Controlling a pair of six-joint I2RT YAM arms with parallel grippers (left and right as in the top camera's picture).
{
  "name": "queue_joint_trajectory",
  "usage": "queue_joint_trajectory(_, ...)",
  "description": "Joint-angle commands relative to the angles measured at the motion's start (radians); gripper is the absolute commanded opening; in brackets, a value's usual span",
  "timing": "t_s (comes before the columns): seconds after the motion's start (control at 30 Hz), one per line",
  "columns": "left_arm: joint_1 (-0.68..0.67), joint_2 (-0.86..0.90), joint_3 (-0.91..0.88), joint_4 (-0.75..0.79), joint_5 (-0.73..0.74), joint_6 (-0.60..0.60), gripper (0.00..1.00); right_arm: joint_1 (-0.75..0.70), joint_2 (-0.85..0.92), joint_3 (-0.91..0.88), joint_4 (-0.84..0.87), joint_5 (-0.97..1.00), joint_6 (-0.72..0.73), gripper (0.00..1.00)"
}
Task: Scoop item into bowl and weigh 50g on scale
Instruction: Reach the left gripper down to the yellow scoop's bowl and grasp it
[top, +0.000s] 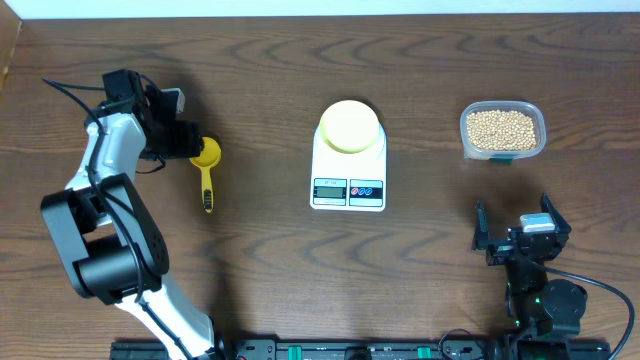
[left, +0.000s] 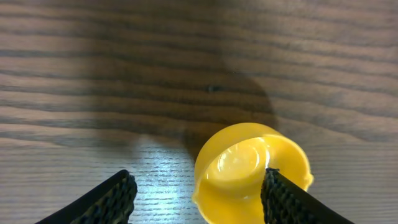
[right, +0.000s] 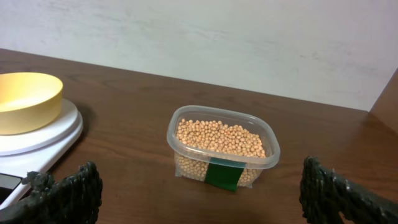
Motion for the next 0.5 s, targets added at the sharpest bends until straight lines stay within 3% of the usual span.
queue_joint_trajectory(0.0, -0.008, 0.024, 0.019, 0.008, 0.013, 0.009, 0.65, 0.005, -0.006, -0.002, -0.004, 0.003, 0.010, 0.99)
queue_joint_trajectory(0.17, -0.014, 0.049, 0.018, 0.015, 0.013, 0.010, 0.64, 0.005, -0.006, -0.002, -0.004, 0.003, 0.010, 0.99)
queue_joint_trajectory(0.3, -0.014, 0.055, 0.016, 0.021, 0.013, 0.009, 0.58, 0.005, -0.006, -0.002, -0.004, 0.003, 0.010, 0.99)
queue_joint_trajectory(0.37, -0.016, 0.055, 0.016, 0.020, 0.013, 0.009, 0.50, 0.005, -0.006, -0.002, -0.004, 0.003, 0.010, 0.99)
queue_joint_trajectory(0.47, -0.019, 0.056, 0.001, 0.033, 0.013, 0.009, 0.48, 0.005, -0.006, -0.002, -0.004, 0.003, 0.010, 0.99)
